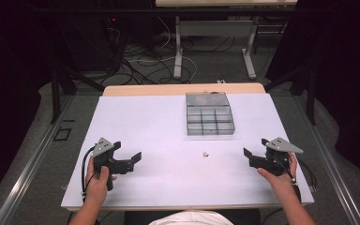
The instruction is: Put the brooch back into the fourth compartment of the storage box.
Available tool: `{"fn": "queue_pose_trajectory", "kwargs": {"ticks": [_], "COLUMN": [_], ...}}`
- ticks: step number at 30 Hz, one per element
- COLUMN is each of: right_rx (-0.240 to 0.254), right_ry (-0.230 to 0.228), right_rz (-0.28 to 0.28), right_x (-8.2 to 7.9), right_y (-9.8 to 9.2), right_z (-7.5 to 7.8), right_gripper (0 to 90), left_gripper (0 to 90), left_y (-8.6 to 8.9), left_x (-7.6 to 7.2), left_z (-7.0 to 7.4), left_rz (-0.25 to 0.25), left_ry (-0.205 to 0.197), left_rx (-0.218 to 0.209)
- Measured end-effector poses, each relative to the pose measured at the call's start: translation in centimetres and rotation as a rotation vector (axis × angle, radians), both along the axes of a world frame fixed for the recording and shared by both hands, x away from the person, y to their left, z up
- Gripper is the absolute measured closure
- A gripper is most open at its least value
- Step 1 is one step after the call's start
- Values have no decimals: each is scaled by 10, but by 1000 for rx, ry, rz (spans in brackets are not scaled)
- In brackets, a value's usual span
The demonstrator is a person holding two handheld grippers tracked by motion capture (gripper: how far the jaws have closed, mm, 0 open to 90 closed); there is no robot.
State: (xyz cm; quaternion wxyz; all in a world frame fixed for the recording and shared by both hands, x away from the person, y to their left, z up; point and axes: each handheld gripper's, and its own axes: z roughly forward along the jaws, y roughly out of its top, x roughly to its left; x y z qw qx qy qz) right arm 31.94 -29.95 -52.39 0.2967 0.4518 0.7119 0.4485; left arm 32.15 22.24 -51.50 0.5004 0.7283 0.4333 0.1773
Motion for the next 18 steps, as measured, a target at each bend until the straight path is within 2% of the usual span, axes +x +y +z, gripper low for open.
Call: {"fn": "queue_pose_trajectory", "kwargs": {"ticks": [3,7,10,13,15,18], "right_rx": [-1,-27,-44,-44,-42,-62], "right_ry": [-3,-2,5,20,26,45], "right_rz": [6,25,67,97,97,134], "right_x": [0,1,3,5,6,10], "right_y": [0,5,10,16,19,27], "right_z": [0,0,0,0,0,2], "right_gripper": [179,188,240,251,258,280], "left_gripper": [10,13,16,19,19,21], "left_y": [0,0,0,0,-1,0], "left_x": [-1,-1,-1,-2,-2,-4], "left_z": [0,0,-1,-1,-1,0], "left_rz": [-3,-2,-5,-6,-7,-6], "left_ry": [3,2,4,6,7,3], "left_rx": [-4,-3,-4,-2,0,-1]}}
